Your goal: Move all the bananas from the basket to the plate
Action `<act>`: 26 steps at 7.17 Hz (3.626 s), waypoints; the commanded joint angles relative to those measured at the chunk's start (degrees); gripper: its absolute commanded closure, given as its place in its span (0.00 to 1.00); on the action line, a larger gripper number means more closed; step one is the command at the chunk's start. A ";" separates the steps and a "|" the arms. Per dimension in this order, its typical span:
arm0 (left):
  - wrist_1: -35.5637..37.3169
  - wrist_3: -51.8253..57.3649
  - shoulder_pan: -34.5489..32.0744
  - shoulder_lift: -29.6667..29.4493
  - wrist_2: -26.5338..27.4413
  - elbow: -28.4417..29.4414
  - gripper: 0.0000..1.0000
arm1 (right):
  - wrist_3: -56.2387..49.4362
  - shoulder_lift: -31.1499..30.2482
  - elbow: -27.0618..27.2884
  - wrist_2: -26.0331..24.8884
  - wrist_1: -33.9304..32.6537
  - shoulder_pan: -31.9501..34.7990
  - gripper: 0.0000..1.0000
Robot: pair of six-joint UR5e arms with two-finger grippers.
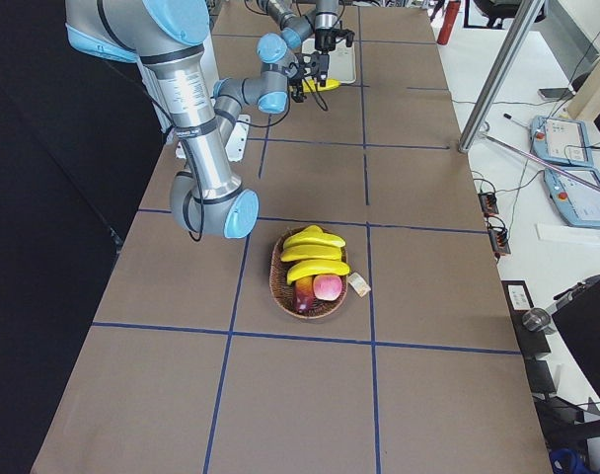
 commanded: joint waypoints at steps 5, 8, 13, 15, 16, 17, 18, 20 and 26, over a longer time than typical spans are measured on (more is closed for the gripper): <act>6.35 17.36 -16.97 24.02 -0.29 -1.34 1.00 | 0.07 -2.61 2.37 0.90 -12.90 6.63 0.00; 6.44 41.05 -26.05 36.32 0.41 4.79 1.00 | -11.08 -3.14 4.13 3.72 -25.52 11.04 0.00; 6.44 41.28 -25.62 36.77 1.73 9.91 0.77 | -11.19 -3.32 4.13 3.72 -25.62 11.13 0.00; 6.27 41.20 -25.54 36.42 1.73 10.70 0.01 | -11.19 -3.32 4.21 3.89 -25.62 11.39 0.00; 6.27 41.28 -25.54 36.16 1.47 10.35 0.01 | -12.23 -4.71 4.39 6.42 -26.32 13.22 0.00; 6.44 41.20 -25.62 35.98 0.86 9.83 0.01 | -16.16 -8.12 5.70 9.23 -26.41 15.33 0.00; 6.53 41.19 -25.71 35.72 -0.02 9.21 0.01 | -18.20 -13.29 7.80 9.60 -26.24 16.22 0.00; 6.79 41.19 -29.12 35.54 -7.46 8.51 0.01 | -27.23 -24.36 11.84 9.35 -25.53 17.89 0.00; 14.70 41.02 -29.67 31.59 -8.99 3.76 0.01 | -34.31 -36.45 6.08 8.99 -23.25 20.27 0.01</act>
